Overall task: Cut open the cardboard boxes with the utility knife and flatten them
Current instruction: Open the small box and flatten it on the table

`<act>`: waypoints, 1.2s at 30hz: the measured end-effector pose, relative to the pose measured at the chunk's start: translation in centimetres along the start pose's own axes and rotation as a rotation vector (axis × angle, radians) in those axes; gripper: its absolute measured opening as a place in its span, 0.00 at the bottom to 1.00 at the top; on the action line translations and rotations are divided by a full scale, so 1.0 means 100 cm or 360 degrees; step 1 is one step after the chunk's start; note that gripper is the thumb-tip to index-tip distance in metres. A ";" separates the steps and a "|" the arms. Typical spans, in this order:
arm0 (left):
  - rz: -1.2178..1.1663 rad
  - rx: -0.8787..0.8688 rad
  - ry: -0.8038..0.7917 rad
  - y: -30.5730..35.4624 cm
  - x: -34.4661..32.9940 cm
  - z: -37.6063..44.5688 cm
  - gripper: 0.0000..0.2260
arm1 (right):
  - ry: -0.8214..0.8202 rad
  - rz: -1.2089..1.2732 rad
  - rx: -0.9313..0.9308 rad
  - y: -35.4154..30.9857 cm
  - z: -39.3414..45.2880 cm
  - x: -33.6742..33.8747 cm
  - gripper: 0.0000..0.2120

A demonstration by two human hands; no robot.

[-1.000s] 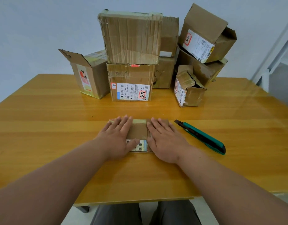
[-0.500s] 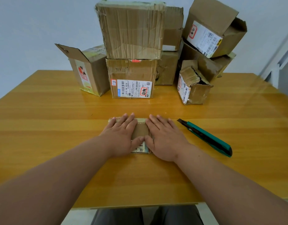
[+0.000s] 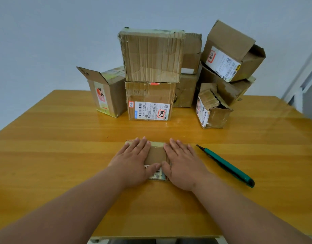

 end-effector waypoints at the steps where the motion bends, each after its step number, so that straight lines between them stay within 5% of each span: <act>1: -0.0006 0.0022 0.0033 -0.001 -0.002 -0.003 0.46 | 0.0003 0.0012 -0.0015 -0.001 -0.001 -0.001 0.32; 15: -0.0048 0.0438 -0.0058 -0.038 0.013 -0.017 0.59 | -0.0002 0.0109 -0.0115 0.002 -0.005 0.014 0.39; 23: 0.0074 0.0520 0.0387 -0.057 0.023 -0.019 0.35 | 0.0054 0.0175 0.0020 -0.014 -0.019 0.022 0.36; 29: 0.0084 0.0429 0.0267 -0.073 0.033 -0.020 0.17 | 0.0065 0.0231 0.0223 -0.036 -0.021 0.017 0.40; 32: 0.0200 0.0421 0.0196 -0.076 0.036 -0.022 0.26 | 0.0006 0.0228 0.0291 -0.046 -0.015 0.016 0.42; 36: 0.0242 0.0445 0.0106 -0.079 0.039 -0.032 0.50 | -0.0115 0.0151 0.0358 -0.061 -0.006 0.013 0.40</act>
Point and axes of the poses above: each hand's wrist, its own z-axis towards the middle knuckle, its own x-axis out of the back of the hand, y = z × x, the point moved 1 cm from there along z, towards the middle knuckle, and after that the axes turned 6 degrees about y, right-handed, at the moved point
